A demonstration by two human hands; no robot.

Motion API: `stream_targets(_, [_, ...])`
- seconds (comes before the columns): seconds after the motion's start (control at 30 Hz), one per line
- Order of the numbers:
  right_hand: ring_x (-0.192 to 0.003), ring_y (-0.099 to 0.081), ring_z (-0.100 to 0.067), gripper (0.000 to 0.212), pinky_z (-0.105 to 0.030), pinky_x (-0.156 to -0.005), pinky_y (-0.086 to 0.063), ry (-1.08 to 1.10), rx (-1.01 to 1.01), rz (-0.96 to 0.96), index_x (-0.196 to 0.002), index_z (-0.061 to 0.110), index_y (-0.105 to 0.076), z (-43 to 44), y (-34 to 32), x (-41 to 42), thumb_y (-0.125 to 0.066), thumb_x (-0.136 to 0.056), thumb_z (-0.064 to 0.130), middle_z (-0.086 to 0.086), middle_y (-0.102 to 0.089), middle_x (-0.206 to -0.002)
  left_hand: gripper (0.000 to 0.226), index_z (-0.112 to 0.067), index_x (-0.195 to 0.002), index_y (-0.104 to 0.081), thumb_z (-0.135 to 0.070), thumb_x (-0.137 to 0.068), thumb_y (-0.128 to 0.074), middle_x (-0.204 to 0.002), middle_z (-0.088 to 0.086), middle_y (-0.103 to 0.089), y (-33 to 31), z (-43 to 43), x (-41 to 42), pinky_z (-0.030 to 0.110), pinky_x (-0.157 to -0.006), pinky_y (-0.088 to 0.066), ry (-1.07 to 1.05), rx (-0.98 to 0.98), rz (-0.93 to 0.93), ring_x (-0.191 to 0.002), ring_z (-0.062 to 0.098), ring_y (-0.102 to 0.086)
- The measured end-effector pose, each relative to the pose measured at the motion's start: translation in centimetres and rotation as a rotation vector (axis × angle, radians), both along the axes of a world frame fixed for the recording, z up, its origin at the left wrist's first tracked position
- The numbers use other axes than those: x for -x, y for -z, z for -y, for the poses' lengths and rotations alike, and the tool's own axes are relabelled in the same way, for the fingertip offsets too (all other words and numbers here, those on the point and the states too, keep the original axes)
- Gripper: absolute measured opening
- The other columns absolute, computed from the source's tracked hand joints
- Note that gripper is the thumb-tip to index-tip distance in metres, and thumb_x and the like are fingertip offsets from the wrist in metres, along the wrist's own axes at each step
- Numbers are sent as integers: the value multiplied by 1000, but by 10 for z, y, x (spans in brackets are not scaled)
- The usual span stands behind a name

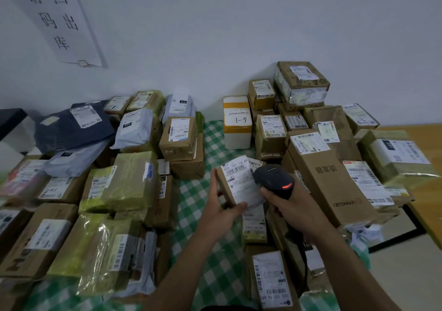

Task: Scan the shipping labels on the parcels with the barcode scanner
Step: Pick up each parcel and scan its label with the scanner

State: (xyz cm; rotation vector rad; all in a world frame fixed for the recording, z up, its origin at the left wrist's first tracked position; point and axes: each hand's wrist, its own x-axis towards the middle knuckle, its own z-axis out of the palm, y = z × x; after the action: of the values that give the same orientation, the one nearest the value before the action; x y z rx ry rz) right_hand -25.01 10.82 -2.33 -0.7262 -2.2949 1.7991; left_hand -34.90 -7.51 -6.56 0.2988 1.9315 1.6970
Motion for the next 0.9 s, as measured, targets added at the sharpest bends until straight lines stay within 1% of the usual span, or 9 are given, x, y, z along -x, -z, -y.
stream_targets(0.1, [-81, -68, -8, 49, -23, -65, -51, -15, -42, 4, -129, 32, -57, -5, -8, 2, -79, -87, 44, 5, -71, -97, 121, -55, -158, 4, -11, -86, -83, -151, 0, -47, 1, -5, 15, 32, -96, -57, -60, 22, -66, -107, -7, -55])
stream_targets(0.17, [-89, -67, -7, 44, -22, -70, -50, -50, -52, 3, -124, 37, -58, -4, -17, 2, -79, -87, 44, 8, -71, -103, 121, -48, -161, 3, -9, -86, -83, -152, 4, -47, 0, -7, 22, 33, -96, -57, -95, 39, -85, -106, -6, -56])
stream_targets(0.23, [-89, -66, 2, 31, -13, -69, -46, -86, -61, -8, -111, 43, -58, 1, -27, 2, -78, -91, 34, 12, -70, -103, 120, -44, -163, 2, -7, -86, -82, -156, 4, -45, -1, -8, 29, 40, -104, -54, -119, 49, -109, -121, 6, -57])
stream_targets(0.3, [-86, -68, 4, 23, -14, -70, -46, -118, -83, -19, -104, 42, -60, 5, -35, 5, -77, -93, 33, 11, -73, -94, 119, -42, -163, 2, -4, -86, -81, -160, 4, -42, 1, -9, 35, 47, -109, -49, -134, 62, -131, -133, 12, -50])
stream_targets(0.4, [-70, -67, 4, 18, -10, -63, -44, -164, -101, -16, -109, 36, -64, 8, -43, 8, -75, -95, 31, 15, -73, -76, 118, -39, -164, 2, 0, -87, -79, -160, 4, -42, 4, -12, 42, 41, -109, -50, -148, 83, -173, -128, 4, -47])
stream_targets(0.53, [-80, -70, 3, 34, -4, -63, -46, -191, -80, -15, -117, 40, -51, 14, -52, 12, -74, -95, 28, 7, -73, -95, 118, -37, -164, 1, 1, -86, -79, -158, 3, -46, 9, -14, 48, 39, -105, -52, -162, 81, -195, -131, 9, -52])
stream_targets(0.67, [-77, -71, -2, 35, -4, -61, -45, -206, -98, -7, -114, 42, -49, 18, -55, 16, -75, -95, 28, 5, -73, -88, 118, -38, -164, 1, 0, -86, -80, -159, 2, -44, 12, -17, 51, 29, -104, -51, -162, 71, -200, -132, 7, -50])
stream_targets(0.73, [-77, -71, -6, 37, -6, -60, -46, -199, -100, -18, -117, 42, -49, 18, -57, 18, -75, -95, 29, 4, -74, -87, 119, -42, -163, 0, -3, -85, -81, -159, 3, -43, 14, -17, 53, 28, -103, -52, -172, 75, -198, -134, 10, -51])
stream_targets(0.9, [-73, -70, -1, 38, -5, -57, -44, -205, -112, -1, -122, 39, -48, 18, -59, 21, -74, -95, 32, 5, -73, -87, 117, -50, -159, -7, -2, -84, -82, -156, 1, -42, 18, -18, 58, 14, -92, -52, -190, 81, -206, -133, 13, -52])
